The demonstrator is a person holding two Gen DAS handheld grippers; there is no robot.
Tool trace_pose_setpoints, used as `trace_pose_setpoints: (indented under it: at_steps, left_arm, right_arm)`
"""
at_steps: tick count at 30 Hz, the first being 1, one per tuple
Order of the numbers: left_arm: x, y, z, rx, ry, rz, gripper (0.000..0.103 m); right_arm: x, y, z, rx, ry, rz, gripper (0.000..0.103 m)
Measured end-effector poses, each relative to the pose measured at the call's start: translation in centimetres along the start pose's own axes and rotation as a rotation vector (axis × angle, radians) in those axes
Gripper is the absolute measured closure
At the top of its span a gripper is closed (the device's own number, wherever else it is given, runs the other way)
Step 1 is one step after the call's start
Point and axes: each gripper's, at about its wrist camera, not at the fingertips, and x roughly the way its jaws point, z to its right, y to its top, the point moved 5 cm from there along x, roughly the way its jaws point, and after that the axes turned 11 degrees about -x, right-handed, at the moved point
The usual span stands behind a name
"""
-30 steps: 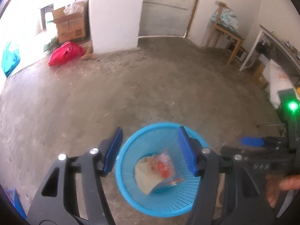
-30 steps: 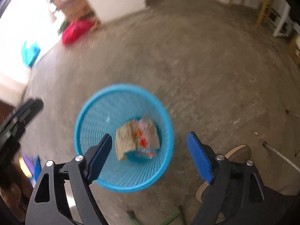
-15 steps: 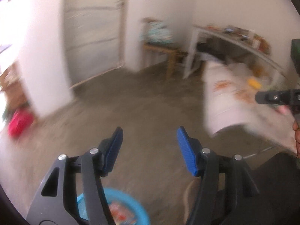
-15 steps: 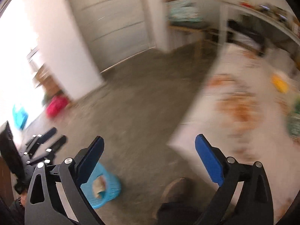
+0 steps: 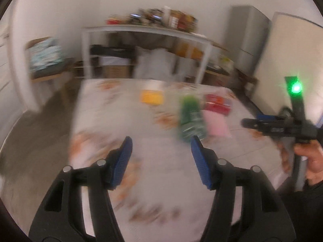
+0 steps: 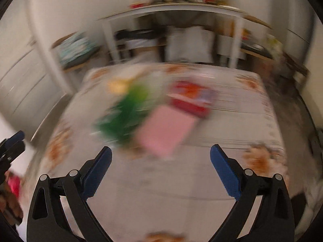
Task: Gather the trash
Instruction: 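Move both grippers back to the table, then grasp the green bottle with the left gripper while right grasps the pink sponge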
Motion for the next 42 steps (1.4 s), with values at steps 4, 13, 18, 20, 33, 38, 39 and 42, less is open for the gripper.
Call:
trace_pose_setpoints:
  at_steps: [4, 13, 18, 20, 33, 38, 39, 42]
  left_arm:
    - [5.6, 1.6, 4.1, 0.071, -0.023, -0.07, 0.05]
    - [15.1, 3.1, 6.5, 0.087, -0.011, -0.22, 0.051]
    - [17.9, 3.1, 7.2, 0.098, 0.026, -0.261, 0.051]
    - [18.5, 3.1, 7.4, 0.1, 0.038, -0.267, 0.051]
    - [21.9, 3.0, 7.3, 0.084, 0.087, -0.331, 0.046]
    - [21.9, 2.6, 7.6, 0.093, 0.077, -0.352, 0.047]
    - [21.7, 2.4, 7.7, 0.099, 0.075, -0.356, 0.047]
    - [20.9, 1.5, 8.2, 0.143, 0.085, -0.356, 0.048]
  right_arm:
    - [2.8, -1.5, 3.9, 0.101, -0.035, -0.029, 0.008]
    - [3.9, -2.5, 6.3, 0.149, -0.033, -0.045, 0.008]
    - [3.2, -3.2, 8.0, 0.178, -0.033, -0.042, 0.008]
    - [3.2, -3.3, 8.3, 0.185, -0.032, -0.04, 0.008]
    - [2.8, -3.3, 8.1, 0.213, -0.007, -0.034, 0.008]
    - [3.3, -3.4, 7.9, 0.228, 0.011, -0.044, 0.008]
    - [3.4, -3.4, 7.9, 0.233, 0.019, -0.048, 0.008]
    - [3.5, -3.3, 7.9, 0.238, 0.023, -0.044, 0.008]
